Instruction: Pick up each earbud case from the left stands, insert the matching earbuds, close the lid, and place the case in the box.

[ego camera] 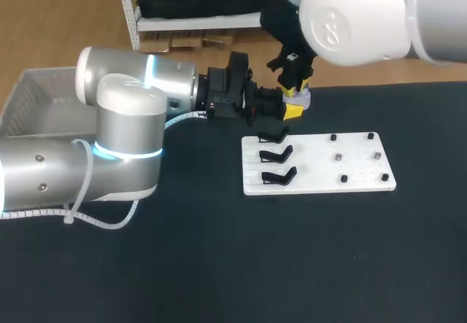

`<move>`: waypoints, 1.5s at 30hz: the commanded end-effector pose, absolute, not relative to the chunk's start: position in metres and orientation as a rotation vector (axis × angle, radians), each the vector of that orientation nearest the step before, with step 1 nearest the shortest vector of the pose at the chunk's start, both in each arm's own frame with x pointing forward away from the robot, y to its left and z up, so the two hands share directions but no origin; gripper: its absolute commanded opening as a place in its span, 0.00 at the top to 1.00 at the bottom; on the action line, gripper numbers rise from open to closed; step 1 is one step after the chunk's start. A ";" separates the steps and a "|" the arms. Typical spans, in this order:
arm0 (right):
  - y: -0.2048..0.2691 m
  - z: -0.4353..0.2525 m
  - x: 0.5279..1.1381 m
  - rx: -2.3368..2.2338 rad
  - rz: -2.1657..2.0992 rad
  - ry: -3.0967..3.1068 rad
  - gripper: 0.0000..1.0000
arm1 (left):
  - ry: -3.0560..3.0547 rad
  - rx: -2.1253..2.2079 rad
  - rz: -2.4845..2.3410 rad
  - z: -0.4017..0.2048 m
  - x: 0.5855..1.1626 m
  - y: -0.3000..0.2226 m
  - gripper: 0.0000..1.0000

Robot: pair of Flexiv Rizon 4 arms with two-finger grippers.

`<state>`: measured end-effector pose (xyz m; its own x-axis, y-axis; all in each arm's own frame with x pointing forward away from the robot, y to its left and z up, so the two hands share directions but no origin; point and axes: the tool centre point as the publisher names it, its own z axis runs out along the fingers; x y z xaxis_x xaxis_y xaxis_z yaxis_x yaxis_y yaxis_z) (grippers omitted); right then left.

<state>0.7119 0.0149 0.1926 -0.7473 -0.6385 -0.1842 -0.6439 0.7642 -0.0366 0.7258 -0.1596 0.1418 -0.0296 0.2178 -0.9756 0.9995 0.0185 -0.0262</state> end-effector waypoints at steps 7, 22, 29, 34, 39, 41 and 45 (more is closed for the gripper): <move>0.016 0.191 0.711 -1.002 0.037 2.767 0.67 | 1.389 1.339 -1.106 0.143 0.726 -0.160 1.00; 0.016 0.201 0.712 -0.977 0.023 2.751 0.64 | 1.389 1.339 -1.106 0.143 0.726 -0.160 1.00; 0.015 0.230 0.719 -0.876 0.142 2.717 0.62 | 1.389 1.339 -1.106 0.143 0.726 -0.160 1.00; 0.018 0.221 0.753 -0.754 0.159 2.710 0.60 | 1.389 1.339 -1.106 0.143 0.726 -0.160 1.00; 0.014 0.198 0.782 -0.615 0.169 2.746 0.60 | 1.389 1.339 -1.106 0.143 0.726 -0.160 1.00; 0.010 0.187 0.789 -0.572 0.158 2.760 0.58 | 1.389 1.339 -1.106 0.143 0.726 -0.160 1.00; -0.001 0.177 0.789 -0.522 0.146 2.797 0.60 | 1.389 1.339 -1.106 0.143 0.726 -0.160 1.00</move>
